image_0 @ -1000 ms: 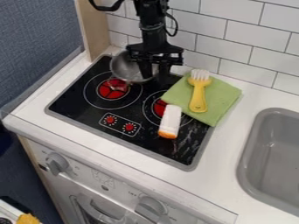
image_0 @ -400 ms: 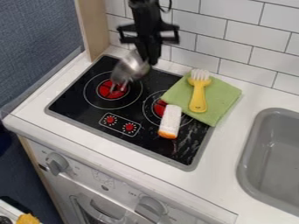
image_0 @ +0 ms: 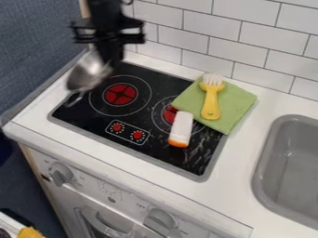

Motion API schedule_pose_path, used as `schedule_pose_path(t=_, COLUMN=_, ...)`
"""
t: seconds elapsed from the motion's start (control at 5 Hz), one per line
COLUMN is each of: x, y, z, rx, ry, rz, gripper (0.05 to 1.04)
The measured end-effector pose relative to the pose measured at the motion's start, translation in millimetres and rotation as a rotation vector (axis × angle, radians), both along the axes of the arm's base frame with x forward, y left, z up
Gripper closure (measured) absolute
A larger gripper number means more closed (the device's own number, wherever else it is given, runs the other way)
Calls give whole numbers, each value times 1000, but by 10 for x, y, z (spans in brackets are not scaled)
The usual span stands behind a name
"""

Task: Moved the silver object.

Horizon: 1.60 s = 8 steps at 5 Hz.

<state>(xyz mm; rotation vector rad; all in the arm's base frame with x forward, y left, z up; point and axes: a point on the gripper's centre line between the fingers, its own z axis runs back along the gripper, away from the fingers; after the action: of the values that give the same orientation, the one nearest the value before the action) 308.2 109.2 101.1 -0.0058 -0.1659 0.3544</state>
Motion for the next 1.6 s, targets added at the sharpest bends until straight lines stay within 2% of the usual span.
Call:
schedule_pose_path(t=0.2, x=-178, y=124, z=-142, rx=10, ry=39, rz=27, gripper=1012)
schedule_pose_path(t=0.6, x=-196, y=172, z=-490, rx=4, ry=118, rz=48, gripper=1012)
schedule_pose_path(t=0.8, x=-155, y=188, z=-594, rx=-10, ry=150, rz=46, gripper=983)
schedule_pose_path(t=1.0, x=-189, y=187, z=-705, rx=-28, ry=194, rz=40, gripper=807)
schedule_pose_path(t=1.2, x=-155, y=163, z=-686, rx=-29, ry=175, rz=14, gripper=525)
schedule_pose_path(t=1.4, x=-86, y=27, z=-374, rx=8, ry=56, rz=-96, gripper=224)
schedule_pose_path(t=1.6, x=-20, y=-184, z=-83, rx=39, ry=-19, rz=-191, gripper=70)
